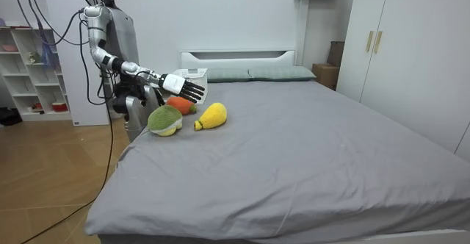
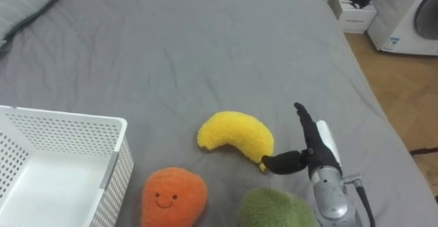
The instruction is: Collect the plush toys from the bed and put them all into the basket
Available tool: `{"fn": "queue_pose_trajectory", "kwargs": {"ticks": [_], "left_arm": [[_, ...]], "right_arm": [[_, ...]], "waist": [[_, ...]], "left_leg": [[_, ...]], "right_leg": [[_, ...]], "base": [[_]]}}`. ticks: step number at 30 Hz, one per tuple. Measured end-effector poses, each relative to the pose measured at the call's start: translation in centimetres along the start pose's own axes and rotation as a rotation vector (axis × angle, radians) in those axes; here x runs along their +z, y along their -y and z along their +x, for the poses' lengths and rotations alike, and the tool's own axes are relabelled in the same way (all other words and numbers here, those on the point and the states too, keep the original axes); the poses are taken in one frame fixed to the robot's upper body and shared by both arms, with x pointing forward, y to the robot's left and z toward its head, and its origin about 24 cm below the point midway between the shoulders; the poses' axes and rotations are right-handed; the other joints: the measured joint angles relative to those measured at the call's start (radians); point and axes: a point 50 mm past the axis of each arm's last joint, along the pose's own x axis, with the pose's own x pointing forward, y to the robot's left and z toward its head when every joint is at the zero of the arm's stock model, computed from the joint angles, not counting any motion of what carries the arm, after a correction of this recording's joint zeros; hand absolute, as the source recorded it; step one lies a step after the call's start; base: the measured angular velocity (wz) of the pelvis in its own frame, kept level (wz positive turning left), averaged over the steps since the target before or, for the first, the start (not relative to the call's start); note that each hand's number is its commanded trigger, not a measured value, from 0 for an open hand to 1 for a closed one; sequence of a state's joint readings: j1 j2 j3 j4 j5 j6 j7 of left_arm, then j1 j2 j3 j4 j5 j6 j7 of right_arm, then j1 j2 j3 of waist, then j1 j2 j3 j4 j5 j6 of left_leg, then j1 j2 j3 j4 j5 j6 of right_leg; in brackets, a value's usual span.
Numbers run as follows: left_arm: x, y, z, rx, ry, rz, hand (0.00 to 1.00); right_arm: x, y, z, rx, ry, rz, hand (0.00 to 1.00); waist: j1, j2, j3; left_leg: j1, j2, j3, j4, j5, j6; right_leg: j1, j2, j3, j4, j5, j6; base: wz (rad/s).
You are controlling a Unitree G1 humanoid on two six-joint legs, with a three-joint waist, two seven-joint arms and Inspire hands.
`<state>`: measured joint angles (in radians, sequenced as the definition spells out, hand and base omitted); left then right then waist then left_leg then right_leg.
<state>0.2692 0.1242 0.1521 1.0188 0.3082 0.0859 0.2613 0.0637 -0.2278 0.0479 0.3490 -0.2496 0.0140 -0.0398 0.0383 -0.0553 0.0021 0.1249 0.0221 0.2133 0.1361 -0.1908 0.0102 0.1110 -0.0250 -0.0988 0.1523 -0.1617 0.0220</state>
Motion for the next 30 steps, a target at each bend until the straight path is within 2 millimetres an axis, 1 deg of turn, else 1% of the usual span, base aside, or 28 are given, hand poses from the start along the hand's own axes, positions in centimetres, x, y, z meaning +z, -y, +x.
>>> {"fn": "queue_pose_trajectory", "kwargs": {"ticks": [4, 11, 18, 21, 24, 27, 29, 30], "left_arm": [[0.0, 0.0, 0.0, -0.002, 0.000, 0.000, 0.00], [0.1, 0.2, 0.0, -0.012, -0.006, 0.018, 0.00], [0.2, 0.2, 0.0, -0.013, -0.005, 0.022, 0.00], [0.3, 0.1, 0.0, -0.013, -0.004, 0.022, 0.00], [0.4, 0.1, 0.0, -0.020, -0.002, 0.032, 0.00], [0.6, -0.1, 0.1, -0.028, 0.001, 0.034, 0.00], [0.8, -0.3, 0.1, -0.027, 0.001, 0.035, 0.00], [0.8, -0.4, 0.1, -0.028, 0.002, 0.034, 0.00]], "right_arm": [[-1.0, -0.6, -0.1, 0.041, -0.045, -0.035, 0.00], [-2.1, -1.5, -0.6, 0.127, -0.118, -0.053, 0.00], [-2.7, -2.6, -1.0, 0.213, -0.136, -0.079, 0.00], [-3.1, -2.8, -1.1, 0.239, -0.169, -0.078, 0.00], [-3.2, -2.9, -1.2, 0.267, -0.183, -0.082, 0.00], [-3.5, -3.0, -1.2, 0.301, -0.200, -0.094, 0.00], [-3.7, -3.1, -0.9, 0.331, -0.223, -0.095, 0.00], [-3.8, -3.2, -0.9, 0.340, -0.232, -0.098, 0.00]], "waist": [[0.000, -0.004, -0.0020], [0.000, -0.013, -0.0014], [0.002, -0.018, -0.0010], [0.014, -0.021, -0.0002], [0.017, -0.024, -0.0012], [0.022, -0.029, 0.0003], [0.021, -0.033, 0.0044], [0.021, -0.036, 0.0033]], "left_leg": [[-0.007, 0.001, -0.001, 0.001, 0.000, 0.000], [-0.008, 0.000, 0.000, 0.004, 0.000, 0.000], [-0.009, 0.001, 0.000, 0.008, 0.000, 0.000], [-0.009, 0.001, 0.002, 0.009, 0.000, 0.000], [-0.008, 0.000, -0.001, 0.010, 0.000, 0.000], [-0.009, 0.000, -0.006, 0.010, 0.000, 0.000], [-0.010, 0.000, -0.010, 0.010, 0.000, 0.000], [-0.010, -0.001, -0.011, 0.009, -0.001, 0.000]], "right_leg": [[0.001, -0.001, -0.011, -0.001, 0.000, 0.000], [0.001, -0.002, -0.014, -0.002, 0.000, 0.000], [0.002, -0.002, -0.015, -0.001, 0.000, 0.000], [0.001, -0.002, -0.015, -0.002, 0.000, 0.000], [-0.006, -0.002, -0.016, -0.004, 0.000, 0.000], [-0.003, -0.002, -0.017, -0.004, 0.000, 0.000], [-0.005, -0.003, -0.019, -0.003, 0.000, 0.000], [-0.006, -0.003, -0.019, -0.003, 0.000, 0.000]], "base": [[0.00], [0.00], [0.00], [0.00], [0.00], [0.01], [0.00], [0.00]]}}
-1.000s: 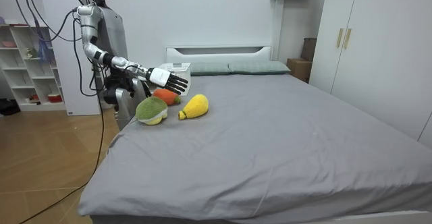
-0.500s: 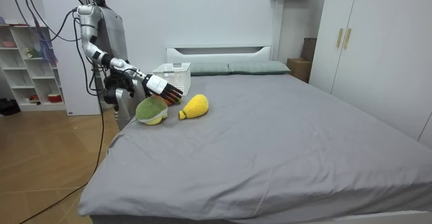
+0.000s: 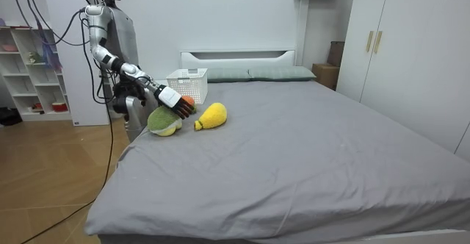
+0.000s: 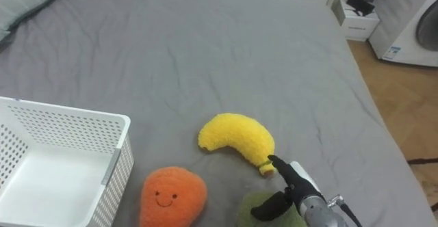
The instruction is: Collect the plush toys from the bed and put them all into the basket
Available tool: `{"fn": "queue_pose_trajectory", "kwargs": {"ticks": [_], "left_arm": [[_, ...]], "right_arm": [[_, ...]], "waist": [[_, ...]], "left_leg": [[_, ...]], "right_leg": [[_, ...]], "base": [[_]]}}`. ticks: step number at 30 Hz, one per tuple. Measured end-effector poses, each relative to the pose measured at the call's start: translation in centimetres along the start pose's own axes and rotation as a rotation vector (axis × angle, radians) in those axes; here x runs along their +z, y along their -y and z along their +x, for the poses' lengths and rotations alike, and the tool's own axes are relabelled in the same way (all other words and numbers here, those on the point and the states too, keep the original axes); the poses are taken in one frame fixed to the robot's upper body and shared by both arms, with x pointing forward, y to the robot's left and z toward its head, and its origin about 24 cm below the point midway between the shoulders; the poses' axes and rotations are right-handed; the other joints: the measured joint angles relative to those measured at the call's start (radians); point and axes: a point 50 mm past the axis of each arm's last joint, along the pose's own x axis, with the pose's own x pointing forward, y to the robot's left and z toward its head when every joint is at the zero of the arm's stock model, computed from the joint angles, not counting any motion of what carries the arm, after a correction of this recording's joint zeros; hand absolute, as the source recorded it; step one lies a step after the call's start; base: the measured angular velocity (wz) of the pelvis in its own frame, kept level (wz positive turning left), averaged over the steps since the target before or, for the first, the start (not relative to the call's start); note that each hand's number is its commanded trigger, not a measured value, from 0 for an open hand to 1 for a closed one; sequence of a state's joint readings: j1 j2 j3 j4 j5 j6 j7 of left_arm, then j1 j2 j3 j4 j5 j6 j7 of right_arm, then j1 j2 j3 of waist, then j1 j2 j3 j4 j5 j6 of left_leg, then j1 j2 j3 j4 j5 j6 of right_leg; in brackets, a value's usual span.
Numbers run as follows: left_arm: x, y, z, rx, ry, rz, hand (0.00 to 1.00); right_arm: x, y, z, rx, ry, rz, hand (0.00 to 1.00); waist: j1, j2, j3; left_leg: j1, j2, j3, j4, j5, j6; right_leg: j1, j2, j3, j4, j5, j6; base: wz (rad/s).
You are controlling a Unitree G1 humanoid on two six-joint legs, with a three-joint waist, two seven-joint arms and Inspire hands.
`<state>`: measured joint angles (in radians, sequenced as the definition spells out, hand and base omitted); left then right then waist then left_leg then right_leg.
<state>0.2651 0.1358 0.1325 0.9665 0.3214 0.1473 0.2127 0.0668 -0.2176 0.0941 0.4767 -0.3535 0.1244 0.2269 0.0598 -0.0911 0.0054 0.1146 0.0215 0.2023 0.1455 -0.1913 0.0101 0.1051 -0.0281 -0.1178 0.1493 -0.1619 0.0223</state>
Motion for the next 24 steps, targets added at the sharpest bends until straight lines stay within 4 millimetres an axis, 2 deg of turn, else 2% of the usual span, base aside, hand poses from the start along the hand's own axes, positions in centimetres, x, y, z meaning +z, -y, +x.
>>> {"fn": "queue_pose_trajectory", "kwargs": {"ticks": [15, 18, 19, 20, 21, 22, 23, 24], "left_arm": [[0.2, -0.1, 0.0, -0.017, -0.017, 0.006, 0.00], [0.3, -0.2, 0.0, -0.014, -0.015, 0.007, 0.00], [0.3, -0.2, 0.1, -0.013, -0.013, 0.006, 0.00], [0.4, -0.2, 0.1, -0.013, -0.012, 0.006, 0.00], [0.4, -0.2, 0.1, -0.012, -0.012, 0.006, 0.00], [0.4, -0.2, 0.1, -0.012, -0.011, 0.006, 0.00], [0.5, -0.2, 0.1, -0.012, -0.010, 0.005, 0.00], [0.5, -0.2, 0.1, -0.012, -0.010, 0.005, 0.00]], "right_arm": [[-1.8, -1.1, 0.1, 0.192, -0.124, -0.036, 0.00], [-1.9, -1.1, 0.0, 0.200, -0.132, -0.053, 0.00], [-1.9, -1.2, 0.1, 0.204, -0.134, -0.052, 0.24], [-2.0, -1.2, 0.1, 0.206, -0.139, -0.051, 0.24], [-2.1, -1.2, 0.1, 0.208, -0.142, -0.050, 0.55], [-2.2, -1.3, 0.1, 0.210, -0.149, -0.049, 0.69], [-2.3, -1.3, 0.1, 0.210, -0.152, -0.048, 0.90], [-2.3, -1.3, 0.1, 0.209, -0.152, -0.048, 0.95]], "waist": [[0.002, -0.006, 0.0009], [0.003, -0.010, -0.0018], [0.006, -0.011, -0.0024], [0.008, -0.012, -0.0026], [0.009, -0.012, -0.0027], [0.011, -0.012, -0.0027], [0.012, -0.012, -0.0026], [0.012, -0.012, -0.0026]], "left_leg": [[0.012, 0.000, -0.006, 0.002, 0.000, 0.000], [0.011, -0.001, -0.012, 0.006, 0.000, 0.000], [0.012, 0.000, -0.014, 0.007, 0.000, 0.000], [0.012, 0.000, -0.015, 0.007, 0.000, 0.000], [0.012, 0.000, -0.015, 0.007, 0.000, 0.000], [0.012, 0.000, -0.016, 0.007, 0.000, 0.000], [0.012, 0.000, -0.016, 0.007, 0.000, 0.000], [0.011, 0.000, -0.017, 0.007, 0.000, 0.000]], "right_leg": [[0.017, 0.000, 0.000, 0.001, 0.000, 0.000], [0.017, -0.001, -0.007, 0.001, 0.000, 0.000], [0.017, -0.001, -0.008, 0.000, 0.000, 0.000], [0.018, -0.001, -0.010, 0.000, 0.000, 0.000], [0.019, -0.001, -0.010, 0.000, 0.000, 0.000], [0.020, -0.001, -0.011, 0.000, 0.000, 0.000], [0.022, -0.001, -0.012, 0.000, 0.000, 0.000], [0.023, -0.001, -0.012, 0.000, 0.000, 0.000]], "base": [[0.00], [0.06], [0.05], [0.04], [0.00], [0.00], [0.00], [0.00]]}}
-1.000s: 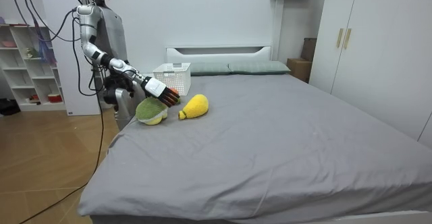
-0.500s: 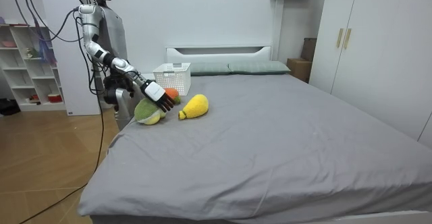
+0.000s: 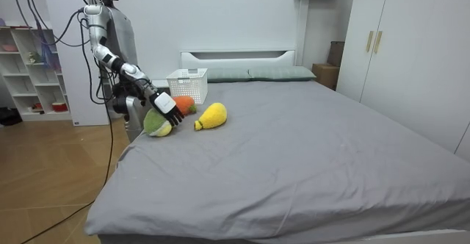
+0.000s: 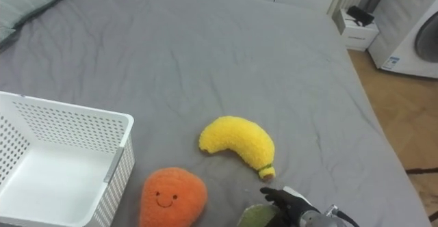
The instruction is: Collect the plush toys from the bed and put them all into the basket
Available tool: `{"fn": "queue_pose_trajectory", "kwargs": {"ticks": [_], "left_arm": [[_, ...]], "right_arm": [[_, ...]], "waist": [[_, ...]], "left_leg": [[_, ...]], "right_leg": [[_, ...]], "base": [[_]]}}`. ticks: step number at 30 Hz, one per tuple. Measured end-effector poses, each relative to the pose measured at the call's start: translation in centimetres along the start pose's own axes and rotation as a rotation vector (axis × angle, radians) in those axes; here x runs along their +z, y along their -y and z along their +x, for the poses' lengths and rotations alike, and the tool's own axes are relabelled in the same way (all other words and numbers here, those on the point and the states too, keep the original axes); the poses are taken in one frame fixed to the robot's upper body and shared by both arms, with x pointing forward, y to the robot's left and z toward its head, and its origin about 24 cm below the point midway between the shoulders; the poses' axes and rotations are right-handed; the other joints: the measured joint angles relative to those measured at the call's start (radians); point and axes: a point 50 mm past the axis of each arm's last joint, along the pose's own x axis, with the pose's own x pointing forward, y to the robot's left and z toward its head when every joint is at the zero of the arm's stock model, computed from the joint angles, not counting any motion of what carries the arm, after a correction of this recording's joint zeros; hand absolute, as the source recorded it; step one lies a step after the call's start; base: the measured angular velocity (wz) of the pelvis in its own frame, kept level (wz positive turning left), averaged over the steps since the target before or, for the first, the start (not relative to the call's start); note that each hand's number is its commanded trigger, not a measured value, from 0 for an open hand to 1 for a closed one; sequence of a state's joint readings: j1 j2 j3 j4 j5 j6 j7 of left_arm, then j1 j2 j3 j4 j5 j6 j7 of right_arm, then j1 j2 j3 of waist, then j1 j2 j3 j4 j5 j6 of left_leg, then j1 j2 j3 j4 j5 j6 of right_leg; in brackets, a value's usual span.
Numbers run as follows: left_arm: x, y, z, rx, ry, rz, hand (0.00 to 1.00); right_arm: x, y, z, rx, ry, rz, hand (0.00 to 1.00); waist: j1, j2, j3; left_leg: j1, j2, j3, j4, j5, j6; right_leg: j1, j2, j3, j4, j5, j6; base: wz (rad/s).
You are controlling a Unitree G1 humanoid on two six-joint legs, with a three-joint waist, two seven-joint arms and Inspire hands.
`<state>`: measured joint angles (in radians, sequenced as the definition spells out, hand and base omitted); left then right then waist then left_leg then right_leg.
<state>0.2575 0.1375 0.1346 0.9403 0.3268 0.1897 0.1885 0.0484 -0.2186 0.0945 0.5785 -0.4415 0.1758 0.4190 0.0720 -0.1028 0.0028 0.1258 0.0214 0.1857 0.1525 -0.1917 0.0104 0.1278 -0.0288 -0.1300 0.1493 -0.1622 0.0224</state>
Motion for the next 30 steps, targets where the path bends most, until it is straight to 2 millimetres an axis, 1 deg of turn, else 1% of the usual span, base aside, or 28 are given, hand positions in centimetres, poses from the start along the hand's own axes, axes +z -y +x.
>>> {"fn": "queue_pose_trajectory", "kwargs": {"ticks": [1, 5, 9, 13, 19, 20, 22, 24, 26, 27, 28, 29, 30], "left_arm": [[0.0, 0.0, 0.0, 0.000, 0.001, 0.000, 0.00], [0.2, 0.0, 0.0, 0.000, 0.006, -0.001, 0.00], [0.4, 0.0, 0.0, -0.001, 0.010, -0.001, 0.00], [0.7, 0.1, 0.0, -0.003, 0.015, -0.005, 0.00], [0.7, 0.1, 0.0, -0.002, 0.018, -0.006, 0.00], [0.8, 0.1, 0.0, 0.000, 0.022, -0.008, 0.00], [0.9, 0.1, 0.0, 0.001, 0.024, -0.009, 0.00], [0.9, 0.1, 0.0, 0.000, 0.023, -0.009, 0.00], [0.9, 0.2, 0.0, -0.005, 0.025, -0.015, 0.00], [1.0, 0.2, 0.0, -0.006, 0.027, -0.018, 0.00], [1.0, 0.2, 0.0, -0.005, 0.027, -0.023, 0.00], [0.9, 0.2, 0.0, -0.006, 0.027, -0.026, 0.00], [1.0, 0.2, 0.0, -0.006, 0.027, -0.027, 0.00]], "right_arm": [[0.0, 0.0, 0.0, -0.002, -0.001, -0.001, 1.00], [0.0, 0.1, 0.1, -0.007, -0.017, -0.032, 1.00], [-0.7, -0.2, 0.2, 0.009, -0.044, -0.023, 1.00], [-0.7, -0.2, 0.2, 0.007, -0.046, -0.023, 1.00], [-0.8, 0.0, 0.1, -0.010, -0.047, -0.018, 1.00], [-0.7, 0.0, 0.1, -0.020, -0.044, -0.023, 1.00], [-0.1, 0.3, 0.0, -0.037, -0.024, -0.044, 1.00], [0.7, 0.7, -0.3, -0.066, 0.011, -0.063, 1.00], [2.2, 2.1, -1.1, -0.139, 0.075, -0.077, 1.00], [2.6, 2.5, -1.4, -0.167, 0.094, -0.085, 1.00], [3.6, 3.3, -2.0, -0.225, 0.137, -0.094, 1.00], [4.4, 4.1, -2.6, -0.280, 0.177, -0.094, 1.00], [4.7, 4.4, -2.8, -0.303, 0.192, -0.094, 1.00]], "waist": [[0.003, 0.000, 0.0000], [0.015, 0.000, 0.0002], [0.015, 0.002, 0.0013], [0.013, 0.007, 0.0031], [0.012, 0.008, 0.0028], [0.013, 0.007, 0.0011], [0.014, 0.008, 0.0003], [0.007, 0.007, -0.0007], [0.001, 0.010, -0.0011], [-0.003, 0.012, 0.0001], [-0.008, 0.016, 0.0024], [-0.011, 0.019, 0.0027], [-0.012, 0.020, 0.0025]], "left_leg": [[-0.001, 0.000, 0.000, 0.000, 0.000, 0.000], [-0.001, -0.001, -0.002, 0.002, 0.000, 0.000], [-0.004, -0.002, -0.009, 0.005, 0.000, 0.000], [-0.007, -0.001, -0.009, 0.008, 0.000, 0.000], [-0.011, -0.002, -0.014, 0.012, 0.000, 0.000], [-0.013, -0.002, -0.014, 0.012, 0.000, 0.000], [-0.016, -0.002, -0.014, 0.013, 0.000, 0.000], [-0.017, -0.002, -0.014, 0.012, 0.000, 0.000], [-0.021, -0.003, -0.015, 0.012, 0.000, 0.000], [-0.021, -0.003, -0.015, 0.012, 0.000, 0.000], [-0.021, -0.003, -0.015, 0.012, 0.000, 0.000], [-0.021, -0.002, -0.015, 0.012, 0.000, 0.000], [-0.021, -0.002, -0.015, 0.012, 0.000, 0.000]], "right_leg": [[0.001, 0.000, 0.000, 0.000, 0.000, 0.000], [0.003, 0.000, -0.002, 0.000, 0.000, 0.000], [0.010, 0.000, -0.007, -0.001, 0.000, 0.000], [0.010, 0.000, -0.008, 0.000, 0.000, 0.000], [0.007, -0.001, -0.010, -0.002, 0.000, 0.000], [0.000, -0.001, -0.010, -0.004, 0.000, 0.000], [-0.005, -0.001, -0.011, -0.005, 0.000, 0.000], [-0.005, -0.001, -0.012, -0.006, 0.000, 0.000], [-0.002, -0.001, -0.013, -0.006, 0.000, 0.000], [-0.002, -0.001, -0.013, -0.006, 0.000, 0.000], [-0.002, -0.001, -0.013, -0.006, 0.000, 0.000], [-0.002, 0.000, -0.013, -0.006, 0.000, 0.000], [-0.001, 0.000, -0.013, -0.005, 0.000, 0.000]], "base": [[0.00], [0.00], [0.05], [0.00], [0.00], [0.00], [0.00], [0.00], [0.00], [0.00], [0.00], [0.00], [0.00]]}}
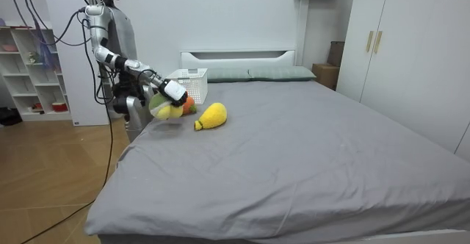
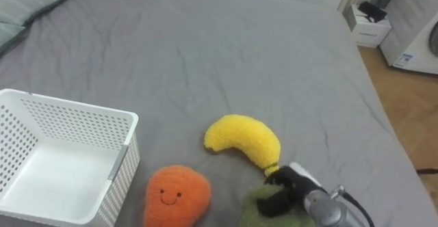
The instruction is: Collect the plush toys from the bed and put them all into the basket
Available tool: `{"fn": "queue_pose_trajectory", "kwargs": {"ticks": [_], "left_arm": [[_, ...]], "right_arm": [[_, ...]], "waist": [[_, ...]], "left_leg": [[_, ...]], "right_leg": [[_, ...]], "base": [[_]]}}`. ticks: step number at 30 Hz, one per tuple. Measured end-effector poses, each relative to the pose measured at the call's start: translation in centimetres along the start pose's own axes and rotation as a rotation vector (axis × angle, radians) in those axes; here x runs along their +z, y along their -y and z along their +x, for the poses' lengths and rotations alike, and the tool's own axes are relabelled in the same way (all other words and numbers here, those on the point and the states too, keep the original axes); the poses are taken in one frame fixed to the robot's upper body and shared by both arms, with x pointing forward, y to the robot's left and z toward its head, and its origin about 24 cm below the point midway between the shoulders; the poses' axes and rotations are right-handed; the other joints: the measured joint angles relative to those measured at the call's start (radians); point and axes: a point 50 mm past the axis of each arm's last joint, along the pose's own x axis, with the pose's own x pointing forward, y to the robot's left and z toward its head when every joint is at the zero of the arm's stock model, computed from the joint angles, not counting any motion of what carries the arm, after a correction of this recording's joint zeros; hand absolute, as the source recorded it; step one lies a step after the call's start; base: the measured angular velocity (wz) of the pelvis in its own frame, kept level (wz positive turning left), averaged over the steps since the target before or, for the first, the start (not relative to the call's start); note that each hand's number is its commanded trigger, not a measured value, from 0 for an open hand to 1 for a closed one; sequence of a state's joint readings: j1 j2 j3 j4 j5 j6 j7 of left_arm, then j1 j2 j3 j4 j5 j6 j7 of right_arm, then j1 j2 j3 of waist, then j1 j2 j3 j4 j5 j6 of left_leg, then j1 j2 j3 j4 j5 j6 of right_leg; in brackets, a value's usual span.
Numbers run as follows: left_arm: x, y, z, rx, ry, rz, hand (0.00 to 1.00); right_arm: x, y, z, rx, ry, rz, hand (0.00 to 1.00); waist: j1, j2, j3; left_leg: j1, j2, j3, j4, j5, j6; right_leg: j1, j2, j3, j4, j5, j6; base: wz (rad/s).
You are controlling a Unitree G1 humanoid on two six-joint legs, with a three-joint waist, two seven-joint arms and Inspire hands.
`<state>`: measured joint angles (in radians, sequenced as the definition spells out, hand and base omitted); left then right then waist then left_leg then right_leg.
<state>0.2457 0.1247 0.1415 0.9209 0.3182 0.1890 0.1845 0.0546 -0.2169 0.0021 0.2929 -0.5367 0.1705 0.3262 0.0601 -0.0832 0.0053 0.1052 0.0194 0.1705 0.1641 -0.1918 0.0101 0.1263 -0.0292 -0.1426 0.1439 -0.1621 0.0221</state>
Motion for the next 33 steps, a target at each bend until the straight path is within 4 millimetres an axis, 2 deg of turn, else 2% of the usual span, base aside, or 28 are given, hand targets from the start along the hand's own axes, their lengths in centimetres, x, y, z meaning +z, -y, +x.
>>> {"fn": "queue_pose_trajectory", "kwargs": {"ticks": [3, 5, 17, 23, 25, 29, 33], "left_arm": [[0.0, 0.1, 0.0, -0.001, 0.002, -0.001, 0.00], [0.0, 0.0, 0.0, 0.001, 0.000, -0.003, 0.00], [0.1, 0.0, 0.0, 0.007, 0.011, -0.002, 0.00], [0.5, -0.1, 0.0, 0.011, 0.029, -0.006, 0.00], [0.7, -0.2, 0.0, 0.014, 0.040, -0.007, 0.00], [1.5, -0.4, -0.1, 0.022, 0.077, -0.013, 0.00], [2.6, -0.7, -0.2, 0.035, 0.125, -0.006, 0.00]], "right_arm": [[1.1, 1.9, -0.5, -0.093, 0.048, 0.004, 1.00], [2.4, 3.5, -1.3, -0.171, 0.106, 0.002, 1.00], [7.8, 6.8, -2.6, -0.335, 0.330, 0.010, 1.00], [10.8, 7.4, -2.6, -0.345, 0.433, -0.009, 1.00], [11.6, 7.4, -2.6, -0.337, 0.461, -0.006, 1.00], [12.5, 7.0, -2.5, -0.314, 0.499, 0.016, 1.00], [13.5, 6.6, -2.4, -0.292, 0.529, -0.003, 1.00]], "waist": [[-0.003, 0.002, -0.0001], [-0.004, 0.007, 0.0035], [0.005, 0.008, 0.0008], [0.028, 0.001, -0.0023], [0.033, -0.004, -0.0007], [0.085, -0.012, -0.0002], [0.104, -0.013, 0.0012]], "left_leg": [[-0.006, 0.000, 0.000, 0.001, 0.000, 0.000], [-0.007, 0.001, 0.008, 0.001, 0.000, 0.000], [-0.015, 0.002, 0.009, -0.001, 0.000, 0.000], [-0.014, 0.002, 0.003, 0.000, 0.000, 0.000], [-0.015, 0.001, -0.006, 0.002, 0.000, 0.000], [-0.027, 0.002, -0.014, 0.003, 0.000, 0.000], [-0.046, -0.002, -0.043, 0.012, 0.001, 0.000]], "right_leg": [[-0.010, 0.000, 0.001, 0.007, 0.000, 0.000], [-0.012, 0.000, 0.006, 0.009, 0.000, 0.000], [-0.017, 0.001, 0.001, 0.011, 0.000, 0.000], [-0.020, 0.001, -0.001, 0.011, 0.000, 0.000], [-0.016, 0.000, -0.010, 0.011, 0.000, 0.000], [-0.015, -0.003, -0.032, 0.010, 0.000, 0.000], [-0.015, -0.006, -0.060, 0.009, 0.000, 0.000]], "base": [[-0.02], [-0.06], [0.00], [0.01], [0.11], [0.07], [0.22]]}}
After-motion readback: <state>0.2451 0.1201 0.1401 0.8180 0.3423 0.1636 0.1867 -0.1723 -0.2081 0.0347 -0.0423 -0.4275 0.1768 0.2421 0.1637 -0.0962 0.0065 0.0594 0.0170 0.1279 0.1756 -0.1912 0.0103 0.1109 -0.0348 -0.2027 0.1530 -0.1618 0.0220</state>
